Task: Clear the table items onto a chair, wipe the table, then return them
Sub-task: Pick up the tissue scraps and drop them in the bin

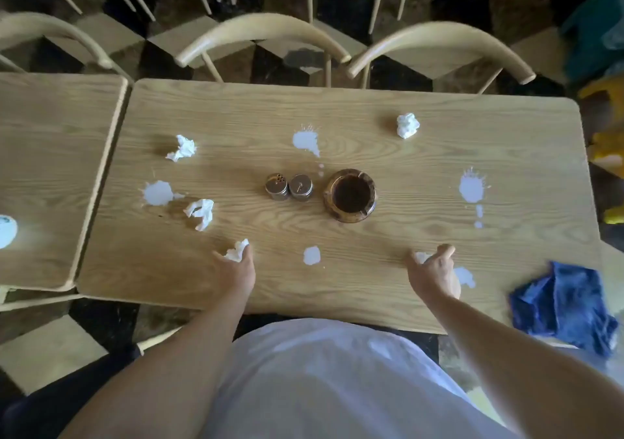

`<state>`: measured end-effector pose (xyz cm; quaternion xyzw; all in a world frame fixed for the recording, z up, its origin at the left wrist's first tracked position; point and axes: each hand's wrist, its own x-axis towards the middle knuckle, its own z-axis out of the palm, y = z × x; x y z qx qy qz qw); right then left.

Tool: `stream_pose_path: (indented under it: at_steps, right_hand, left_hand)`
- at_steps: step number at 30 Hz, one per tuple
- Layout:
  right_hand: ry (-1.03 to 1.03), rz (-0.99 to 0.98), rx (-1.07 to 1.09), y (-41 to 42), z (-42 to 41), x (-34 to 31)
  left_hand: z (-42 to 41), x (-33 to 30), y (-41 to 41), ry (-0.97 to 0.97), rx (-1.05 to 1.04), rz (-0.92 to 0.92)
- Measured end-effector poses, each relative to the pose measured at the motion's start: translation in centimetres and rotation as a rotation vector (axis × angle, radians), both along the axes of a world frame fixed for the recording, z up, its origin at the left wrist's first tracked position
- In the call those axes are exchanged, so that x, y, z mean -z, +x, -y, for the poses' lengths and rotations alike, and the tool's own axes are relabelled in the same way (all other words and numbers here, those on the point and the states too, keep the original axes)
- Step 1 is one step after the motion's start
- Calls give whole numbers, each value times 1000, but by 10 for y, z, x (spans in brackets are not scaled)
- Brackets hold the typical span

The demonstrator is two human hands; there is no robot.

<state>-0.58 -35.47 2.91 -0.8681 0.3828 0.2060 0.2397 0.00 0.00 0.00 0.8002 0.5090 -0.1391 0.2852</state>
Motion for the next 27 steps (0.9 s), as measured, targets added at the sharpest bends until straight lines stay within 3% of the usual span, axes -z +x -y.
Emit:
stream_pose_path:
  at_steps: [6, 20, 27]
  right_hand:
    - [56, -52, 9, 13, -4, 11]
    - [-14, -75, -162, 21, 14, 24]
    - [114, -12, -211, 35, 1, 18]
  left_hand:
    - [1, -11, 19, -31, 182, -120]
    - [-31, 8, 29, -72, 199, -166]
    - [-10, -17, 27, -146, 222, -9]
